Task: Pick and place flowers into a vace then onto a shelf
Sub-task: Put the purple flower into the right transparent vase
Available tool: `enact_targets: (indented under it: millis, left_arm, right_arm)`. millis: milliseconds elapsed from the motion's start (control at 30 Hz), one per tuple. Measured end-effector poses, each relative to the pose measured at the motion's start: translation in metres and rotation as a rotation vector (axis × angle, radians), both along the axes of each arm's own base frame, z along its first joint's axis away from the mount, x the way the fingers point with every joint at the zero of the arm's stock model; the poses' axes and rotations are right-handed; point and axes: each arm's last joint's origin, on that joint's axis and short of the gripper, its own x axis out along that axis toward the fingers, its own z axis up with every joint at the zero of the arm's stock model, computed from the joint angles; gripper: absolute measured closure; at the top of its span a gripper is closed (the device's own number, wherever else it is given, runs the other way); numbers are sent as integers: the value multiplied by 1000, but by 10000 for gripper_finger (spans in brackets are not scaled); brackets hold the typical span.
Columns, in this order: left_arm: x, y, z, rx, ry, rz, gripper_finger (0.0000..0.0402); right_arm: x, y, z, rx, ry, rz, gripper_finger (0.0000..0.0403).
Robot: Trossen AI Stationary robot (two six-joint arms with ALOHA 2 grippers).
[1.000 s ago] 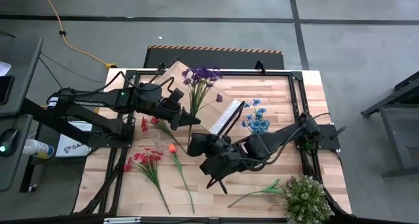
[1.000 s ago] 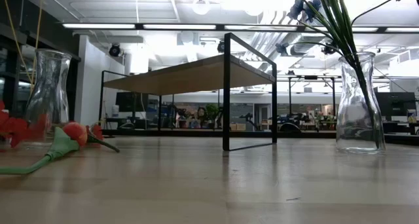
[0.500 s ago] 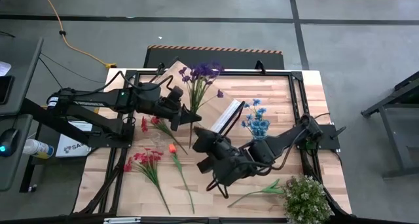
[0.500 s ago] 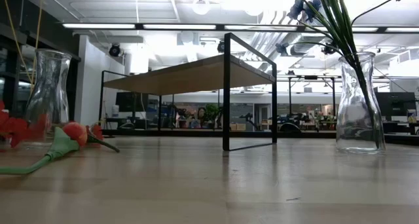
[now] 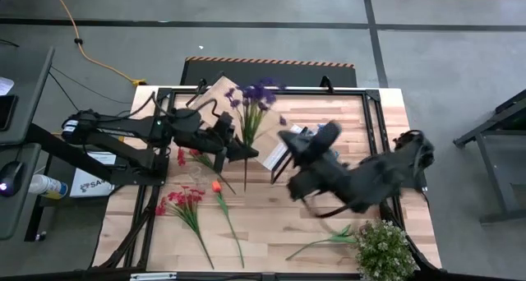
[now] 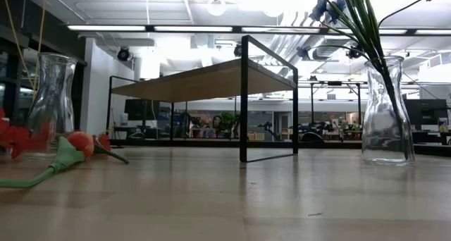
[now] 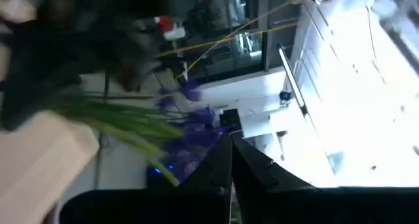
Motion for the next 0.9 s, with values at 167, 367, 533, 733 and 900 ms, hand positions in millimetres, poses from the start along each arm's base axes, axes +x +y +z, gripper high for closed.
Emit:
enact_targets:
  millis: [167,367,533,733,900]
  left_arm:
    - [17,-17,-3,-4,-76,-52,360]
    - [34,-31,-8,5,-152,-84,360]
    - [46,-42,-8,52,-191,-105,360]
    - [63,-57,13,159,-222,-129,360]
    - [82,-67,31,266,-203,-115,360]
  right_arm:
    - [-34,-11,29,134,-165,37,402]
    - [-65,-21,50,226,-269,121,402]
    - [-86,-35,66,313,-377,217,402]
    - [-109,-52,79,428,-492,245,402]
    - [-126,-64,87,543,-595,245,402]
